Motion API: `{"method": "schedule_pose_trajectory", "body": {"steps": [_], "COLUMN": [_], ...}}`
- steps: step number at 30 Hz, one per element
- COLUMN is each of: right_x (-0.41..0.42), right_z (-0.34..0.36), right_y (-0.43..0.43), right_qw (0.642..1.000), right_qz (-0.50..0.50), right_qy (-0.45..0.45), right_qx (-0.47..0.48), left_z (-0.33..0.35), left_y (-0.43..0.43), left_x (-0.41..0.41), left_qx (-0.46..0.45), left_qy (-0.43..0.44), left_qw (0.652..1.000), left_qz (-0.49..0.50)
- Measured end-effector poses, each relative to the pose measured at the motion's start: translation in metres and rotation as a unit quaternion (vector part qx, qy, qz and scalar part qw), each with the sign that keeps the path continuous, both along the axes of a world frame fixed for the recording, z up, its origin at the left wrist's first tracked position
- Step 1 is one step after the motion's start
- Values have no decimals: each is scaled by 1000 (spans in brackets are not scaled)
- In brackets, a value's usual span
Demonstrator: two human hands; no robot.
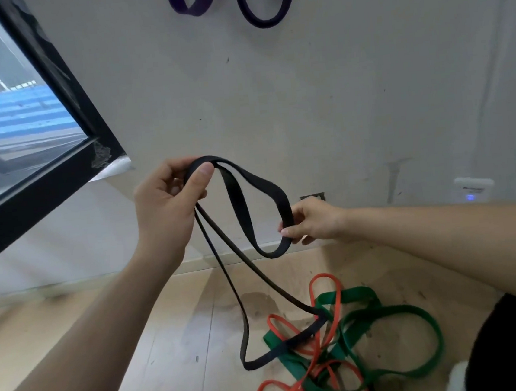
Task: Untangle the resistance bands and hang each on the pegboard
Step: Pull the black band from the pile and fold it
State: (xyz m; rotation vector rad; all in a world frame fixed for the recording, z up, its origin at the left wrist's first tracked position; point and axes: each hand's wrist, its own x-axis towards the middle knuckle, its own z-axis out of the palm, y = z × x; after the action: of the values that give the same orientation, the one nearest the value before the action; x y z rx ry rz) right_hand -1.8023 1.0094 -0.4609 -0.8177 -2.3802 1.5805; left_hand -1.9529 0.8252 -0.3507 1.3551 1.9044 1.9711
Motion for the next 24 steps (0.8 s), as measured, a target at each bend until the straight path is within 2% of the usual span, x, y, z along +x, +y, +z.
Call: {"method": "schedule_pose_trajectory", "body": {"steps": [7,13,22,24], "right_x": [11,22,29,32], "right_z": [9,19,43,46], "right_y": [17,31,39,42], "right_qw": [996,977,937,941], "right_qz": [-40,-101,-64,-63], "right_qy": [40,102,148,159], "right_qx": [-74,-155,-309,-293], "left_z": [-19,-39,-46,-46], "left_y": [-8,-13,-10,-10], "left_x": [-28,-50,-56,-57], "left_qx": [-46,-112,-138,-133], "left_qy": [-16,-40,-41,-47], "left_qw": [997,988,984,984], "left_qz": [65,95,102,104]}}
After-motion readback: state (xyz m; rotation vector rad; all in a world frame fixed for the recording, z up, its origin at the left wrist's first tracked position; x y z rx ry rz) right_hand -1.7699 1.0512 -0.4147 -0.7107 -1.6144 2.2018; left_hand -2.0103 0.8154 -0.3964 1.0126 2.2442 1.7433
